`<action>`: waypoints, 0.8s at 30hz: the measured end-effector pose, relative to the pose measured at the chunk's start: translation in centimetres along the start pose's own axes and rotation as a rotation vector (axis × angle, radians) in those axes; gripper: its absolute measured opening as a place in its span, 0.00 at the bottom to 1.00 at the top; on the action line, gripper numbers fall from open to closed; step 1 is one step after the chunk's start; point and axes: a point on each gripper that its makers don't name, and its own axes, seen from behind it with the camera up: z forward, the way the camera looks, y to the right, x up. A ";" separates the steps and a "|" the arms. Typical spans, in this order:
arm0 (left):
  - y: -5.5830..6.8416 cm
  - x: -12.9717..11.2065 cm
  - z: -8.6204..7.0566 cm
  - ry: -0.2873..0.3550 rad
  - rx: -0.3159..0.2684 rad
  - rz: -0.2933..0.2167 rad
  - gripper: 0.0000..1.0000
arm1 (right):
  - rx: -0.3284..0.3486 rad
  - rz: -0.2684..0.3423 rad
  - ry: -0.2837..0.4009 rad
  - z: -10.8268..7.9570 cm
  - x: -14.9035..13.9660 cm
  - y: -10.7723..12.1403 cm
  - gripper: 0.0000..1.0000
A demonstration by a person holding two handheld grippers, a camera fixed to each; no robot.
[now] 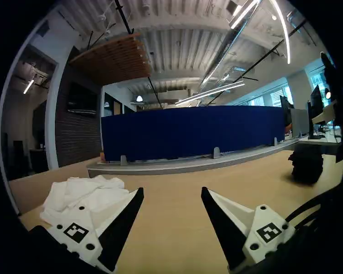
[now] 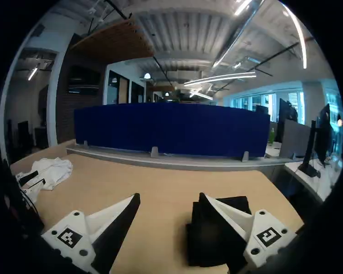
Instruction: Fold towel
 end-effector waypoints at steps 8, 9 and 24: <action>-0.7 -1.2 0.1 -0.003 0.009 -0.016 0.93 | 0.006 -0.010 -0.004 0.7 0.1 -0.2 1.00; -0.7 -1.3 0.1 -0.004 0.010 -0.021 0.93 | 0.007 -0.011 -0.003 0.7 0.2 -0.2 1.00; -1.2 -2.0 0.5 -0.019 0.007 -0.073 0.93 | 0.006 -0.005 -0.004 0.6 -0.1 0.7 1.00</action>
